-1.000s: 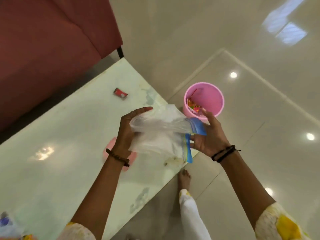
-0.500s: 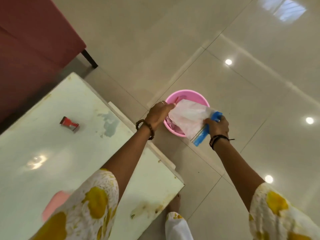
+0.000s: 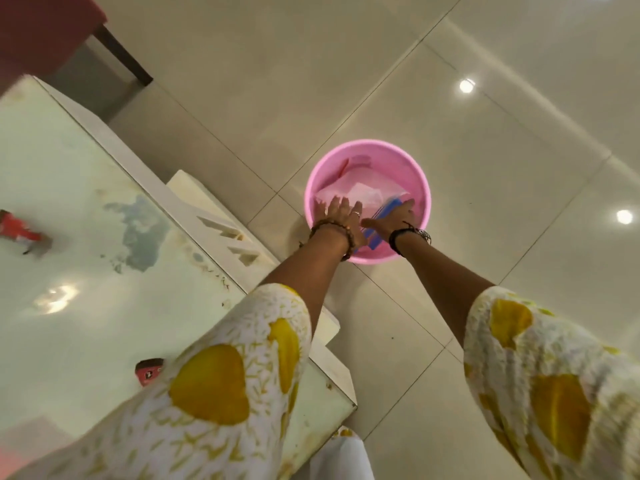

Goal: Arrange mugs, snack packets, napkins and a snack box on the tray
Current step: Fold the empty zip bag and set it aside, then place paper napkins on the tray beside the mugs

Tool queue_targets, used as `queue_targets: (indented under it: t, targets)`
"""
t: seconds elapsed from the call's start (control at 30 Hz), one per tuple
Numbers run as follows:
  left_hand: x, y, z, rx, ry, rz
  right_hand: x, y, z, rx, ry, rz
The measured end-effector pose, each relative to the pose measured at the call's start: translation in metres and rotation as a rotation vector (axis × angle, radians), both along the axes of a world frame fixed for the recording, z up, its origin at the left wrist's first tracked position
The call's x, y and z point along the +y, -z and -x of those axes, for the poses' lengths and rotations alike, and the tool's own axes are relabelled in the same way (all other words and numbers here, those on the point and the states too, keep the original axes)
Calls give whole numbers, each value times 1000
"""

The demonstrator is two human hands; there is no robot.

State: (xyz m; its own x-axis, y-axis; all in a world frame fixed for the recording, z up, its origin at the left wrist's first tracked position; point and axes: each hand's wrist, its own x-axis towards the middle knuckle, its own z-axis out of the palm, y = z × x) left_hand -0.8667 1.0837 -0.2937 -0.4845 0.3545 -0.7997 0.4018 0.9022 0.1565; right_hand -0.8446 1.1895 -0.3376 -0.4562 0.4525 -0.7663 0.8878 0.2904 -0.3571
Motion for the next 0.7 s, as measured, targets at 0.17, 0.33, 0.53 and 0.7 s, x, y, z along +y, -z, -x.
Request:
queue_targets:
  t: [0.17, 0.33, 0.53, 0.7]
  targets:
    - [-7, -35, -7, -15, -153, -112, -19, -36, -21, 81, -340, -247]
    - [-42, -102, -36, 262, -463, -419, -63, -118, -43, 457, -441, -264]
    - [-141, -185, -105, 646, -788, -681, -142, -218, -86, 841, -535, -192]
    - [-258, -235, -198, 689, -1027, -690, -263, -271, -162, 934, -656, -84]
